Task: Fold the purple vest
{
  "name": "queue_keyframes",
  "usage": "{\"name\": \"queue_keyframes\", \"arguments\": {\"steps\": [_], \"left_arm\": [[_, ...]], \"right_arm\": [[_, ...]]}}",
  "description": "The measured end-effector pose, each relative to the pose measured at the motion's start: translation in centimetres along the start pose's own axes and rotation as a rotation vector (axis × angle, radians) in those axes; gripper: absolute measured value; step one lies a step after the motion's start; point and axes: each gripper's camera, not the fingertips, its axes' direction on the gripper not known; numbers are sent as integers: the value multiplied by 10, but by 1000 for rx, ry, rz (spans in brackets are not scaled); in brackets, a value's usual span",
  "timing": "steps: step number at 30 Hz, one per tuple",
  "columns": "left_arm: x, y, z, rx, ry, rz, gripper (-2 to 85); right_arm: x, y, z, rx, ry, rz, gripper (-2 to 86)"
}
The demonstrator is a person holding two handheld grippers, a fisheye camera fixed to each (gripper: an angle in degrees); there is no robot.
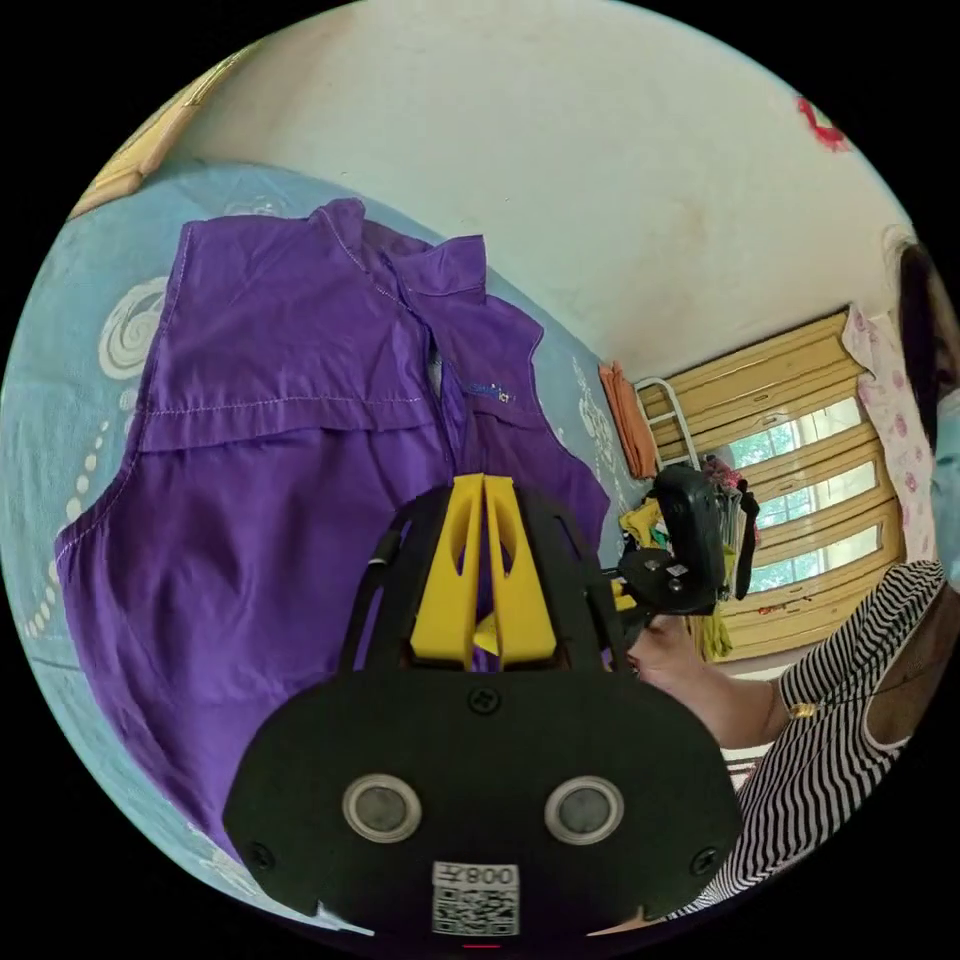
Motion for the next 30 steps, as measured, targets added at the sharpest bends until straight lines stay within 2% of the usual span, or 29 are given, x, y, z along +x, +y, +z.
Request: {"name": "queue_keyframes", "arguments": {"steps": [1, 5, 8, 13, 15, 18, 21, 24, 27, 30], "left_arm": [[5, -2, 7, -43, 7, 32, 2], [-2, 3, 37, -193, -171, 61, 1], [-11, 16, 29, -167, -105, 19, 0], [-6, 36, 19, -166, -131, 52, 0], [-7, 42, 16, -171, -122, 54, 0], [-9, 53, 8, -169, -101, 46, 1], [0, 71, -14, -138, -97, 69, 1], [4, 105, -44, -131, -71, 42, 3], [1, 158, -88, -161, -150, -38, 8], [-13, 219, -137, -250, -260, -219, 20]], "right_arm": [[1, 1, 1, -3, -7, 2, 7], [8, 10, 2, 13, -59, 22, 9], [15, 26, -11, 62, -120, 52, 11], [16, 64, -36, 161, -181, 53, 9], [12, 67, -25, 110, -179, 33, 5], [10, 66, 14, -64, -56, 13, 3], [16, 76, 6, -23, -83, 27, 4], [20, 100, -12, 7, -96, 45, 8], [26, 147, -33, 17, -119, 74, 23], [42, 210, -45, -56, -114, 191, 60]]}}
